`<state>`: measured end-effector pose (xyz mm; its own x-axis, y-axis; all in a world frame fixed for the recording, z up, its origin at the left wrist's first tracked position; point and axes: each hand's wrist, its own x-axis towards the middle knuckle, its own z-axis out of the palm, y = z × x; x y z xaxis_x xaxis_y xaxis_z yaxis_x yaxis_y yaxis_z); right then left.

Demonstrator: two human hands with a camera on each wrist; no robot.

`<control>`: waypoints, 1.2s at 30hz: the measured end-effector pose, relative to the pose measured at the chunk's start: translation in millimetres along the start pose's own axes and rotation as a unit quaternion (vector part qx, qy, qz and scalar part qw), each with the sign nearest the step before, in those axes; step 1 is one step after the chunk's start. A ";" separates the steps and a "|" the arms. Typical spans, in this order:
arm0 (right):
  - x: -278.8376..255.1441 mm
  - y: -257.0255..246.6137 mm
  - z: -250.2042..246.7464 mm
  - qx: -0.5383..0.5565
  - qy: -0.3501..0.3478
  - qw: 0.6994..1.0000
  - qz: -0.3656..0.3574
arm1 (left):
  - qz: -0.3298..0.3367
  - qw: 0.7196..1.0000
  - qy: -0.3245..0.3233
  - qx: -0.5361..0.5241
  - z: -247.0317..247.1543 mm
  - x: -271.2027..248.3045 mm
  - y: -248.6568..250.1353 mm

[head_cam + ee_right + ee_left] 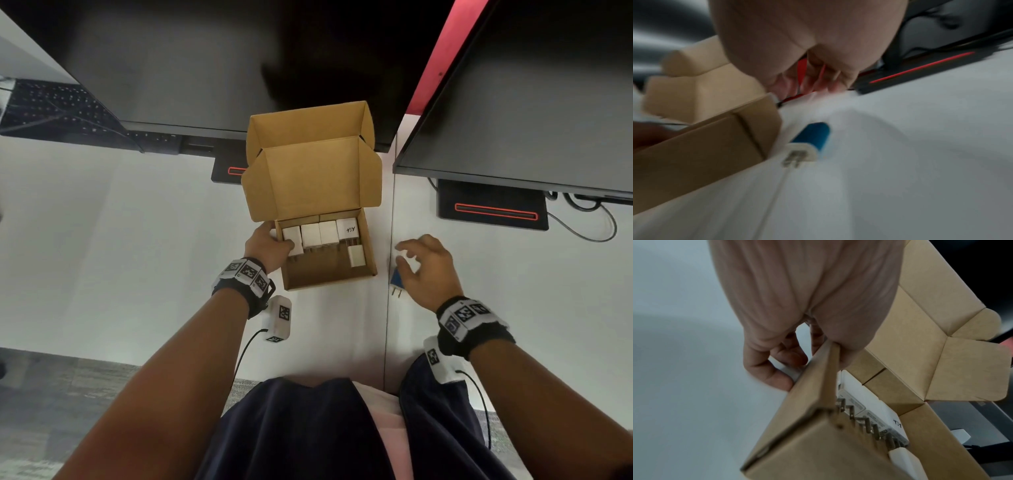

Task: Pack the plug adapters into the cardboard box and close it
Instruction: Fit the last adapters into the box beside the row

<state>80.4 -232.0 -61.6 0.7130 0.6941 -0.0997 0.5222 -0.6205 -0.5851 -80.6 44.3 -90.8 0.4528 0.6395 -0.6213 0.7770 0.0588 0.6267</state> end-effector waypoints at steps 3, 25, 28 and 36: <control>-14.2 25.7 -7.7 0.008 -0.057 0.998 0.038 | 0.002 1.000 0.003 0.000 0.3 1.4 -1.0; 16.2 -47.5 -21.5 0.109 0.049 0.992 0.027 | 0.003 1.000 0.007 0.002 -0.9 -4.9 3.9; 26.2 -68.7 -13.8 0.054 0.021 0.995 -0.077 | 0.004 1.000 0.007 0.003 -1.2 -5.9 4.1; 27.6 -90.3 21.6 -0.018 -0.162 0.982 -0.094 | 0.016 1.000 0.015 0.011 -0.7 -8.1 6.9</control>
<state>42.9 -149.0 -28.9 0.4194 0.8733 -0.2477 0.6503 -0.4795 -0.5893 -79.3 40.1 -81.1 0.4646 0.6642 -0.5857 0.7712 0.0216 0.6362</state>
